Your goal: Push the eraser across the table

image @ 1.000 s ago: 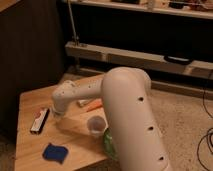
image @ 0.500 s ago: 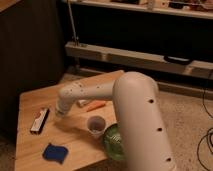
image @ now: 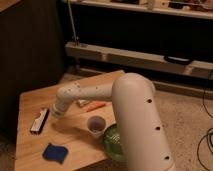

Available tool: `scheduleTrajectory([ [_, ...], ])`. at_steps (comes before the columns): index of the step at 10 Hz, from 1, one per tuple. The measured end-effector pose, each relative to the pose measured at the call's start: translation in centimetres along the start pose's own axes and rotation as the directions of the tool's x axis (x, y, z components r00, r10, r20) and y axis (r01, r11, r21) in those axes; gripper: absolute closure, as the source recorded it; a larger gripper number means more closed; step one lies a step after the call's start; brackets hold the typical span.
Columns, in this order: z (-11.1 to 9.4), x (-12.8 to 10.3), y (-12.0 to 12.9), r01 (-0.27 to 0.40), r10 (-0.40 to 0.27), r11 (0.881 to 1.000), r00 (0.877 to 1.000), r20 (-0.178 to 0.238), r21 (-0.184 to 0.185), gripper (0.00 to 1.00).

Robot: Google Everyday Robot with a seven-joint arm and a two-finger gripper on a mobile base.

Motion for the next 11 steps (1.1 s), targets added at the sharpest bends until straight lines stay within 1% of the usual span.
scheduleTrajectory([
  [5,1.6,-1.6,0.7,0.028,-0.029,0.999,1.000,-0.004,-0.028,1.00],
  [8,2.9,-2.9,1.2,0.052,-0.052,0.998,0.999,-0.006,-0.048,1.00],
  [11,4.2,-4.2,1.5,0.080,-0.081,0.995,0.997,-0.014,-0.055,1.00],
])
